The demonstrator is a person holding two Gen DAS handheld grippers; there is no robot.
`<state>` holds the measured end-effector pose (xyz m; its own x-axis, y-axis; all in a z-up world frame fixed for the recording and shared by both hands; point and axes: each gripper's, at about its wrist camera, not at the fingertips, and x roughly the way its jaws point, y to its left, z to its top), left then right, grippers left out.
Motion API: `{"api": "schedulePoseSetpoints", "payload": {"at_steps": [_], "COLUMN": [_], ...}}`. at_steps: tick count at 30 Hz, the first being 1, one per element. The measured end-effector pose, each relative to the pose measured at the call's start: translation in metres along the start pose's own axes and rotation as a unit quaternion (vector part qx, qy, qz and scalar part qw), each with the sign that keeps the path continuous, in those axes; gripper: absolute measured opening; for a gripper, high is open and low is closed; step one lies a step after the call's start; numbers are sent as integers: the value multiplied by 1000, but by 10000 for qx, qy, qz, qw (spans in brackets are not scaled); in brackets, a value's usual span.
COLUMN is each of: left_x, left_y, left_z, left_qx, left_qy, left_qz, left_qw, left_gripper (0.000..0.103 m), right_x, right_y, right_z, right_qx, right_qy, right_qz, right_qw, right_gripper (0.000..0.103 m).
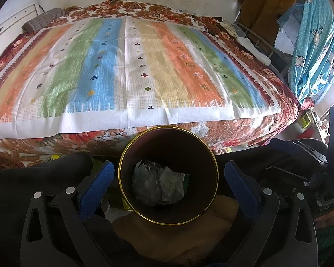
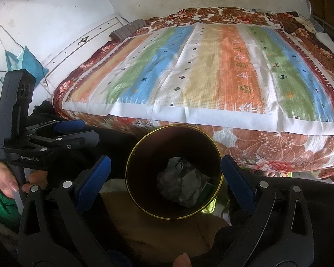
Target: Collect trash
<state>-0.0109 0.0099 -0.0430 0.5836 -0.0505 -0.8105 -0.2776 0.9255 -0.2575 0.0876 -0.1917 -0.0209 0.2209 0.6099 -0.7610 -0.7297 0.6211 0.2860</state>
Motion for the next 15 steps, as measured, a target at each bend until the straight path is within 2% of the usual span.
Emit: {"api": "schedulePoseSetpoints", "payload": {"at_steps": [15], "left_x": [0], "left_y": [0], "left_z": [0], "left_qx": [-4], "left_qy": [8], "left_qz": [-9], "left_qw": [10000], "left_gripper": [97], "right_x": [1], "right_y": [1], "right_z": [-1], "right_qx": [3], "right_qy": [21], "right_qz": [32], "right_qw": [10000], "right_gripper": [94]}}
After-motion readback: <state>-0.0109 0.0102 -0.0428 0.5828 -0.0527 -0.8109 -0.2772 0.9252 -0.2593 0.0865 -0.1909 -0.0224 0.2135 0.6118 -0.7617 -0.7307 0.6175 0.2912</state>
